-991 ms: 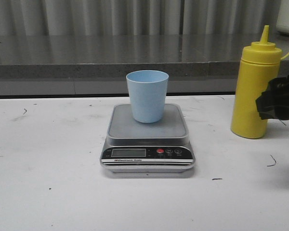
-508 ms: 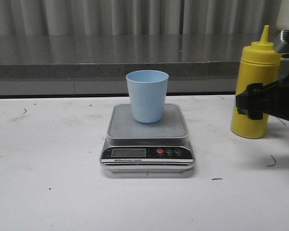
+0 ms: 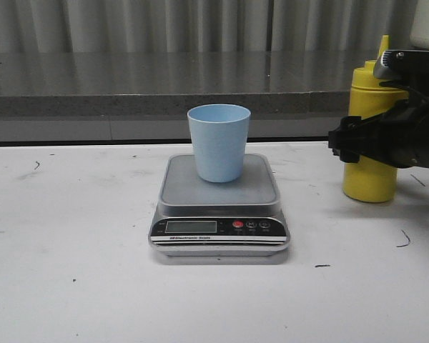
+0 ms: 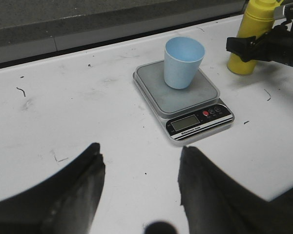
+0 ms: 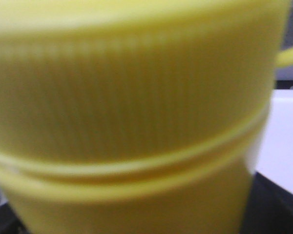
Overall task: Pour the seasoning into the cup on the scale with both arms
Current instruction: 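Close the right gripper around the yellow bottle's body, then lift the bottle with the right gripper and tilt its nozzle toward the cup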
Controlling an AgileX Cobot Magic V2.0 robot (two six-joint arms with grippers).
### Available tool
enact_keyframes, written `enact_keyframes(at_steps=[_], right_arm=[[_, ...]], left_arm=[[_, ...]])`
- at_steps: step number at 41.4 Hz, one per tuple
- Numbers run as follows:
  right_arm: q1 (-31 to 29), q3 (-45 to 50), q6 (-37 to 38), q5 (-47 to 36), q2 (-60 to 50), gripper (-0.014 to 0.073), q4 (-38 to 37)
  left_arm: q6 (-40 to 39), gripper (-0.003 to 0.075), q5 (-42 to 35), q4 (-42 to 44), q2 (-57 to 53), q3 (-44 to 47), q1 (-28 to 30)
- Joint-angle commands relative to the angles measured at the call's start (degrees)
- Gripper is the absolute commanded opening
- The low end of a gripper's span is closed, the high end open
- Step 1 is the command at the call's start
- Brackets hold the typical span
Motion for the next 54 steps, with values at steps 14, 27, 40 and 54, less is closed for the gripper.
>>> enact_keyframes(at_steps=[14,27,40,54], right_arm=[[0.18,-1.96,-0.17,-1.26,-4.78,0.0310,-2.54],[0.25,-4.39,-17.21,22.88,-19.75,0.0310,-8.69],[4.78,-20.26,-36.63,61.51,-25.49,0.0307,-9.47],[14.70,-33.96,-23.70,84.56,-19.82,0.0307,-37.85]], left_arm=[[-0.09,0.0355,-3.61,-0.55,0.27,-1.37,0.10],[-0.09,0.0355,-3.61,-0.55,0.27,-1.37,0.10],[-0.09,0.0355,-3.61,-0.55,0.27,-1.37,0.10],[-0.09,0.0355,-3.61,-0.55,0.27,-1.37,0.10]])
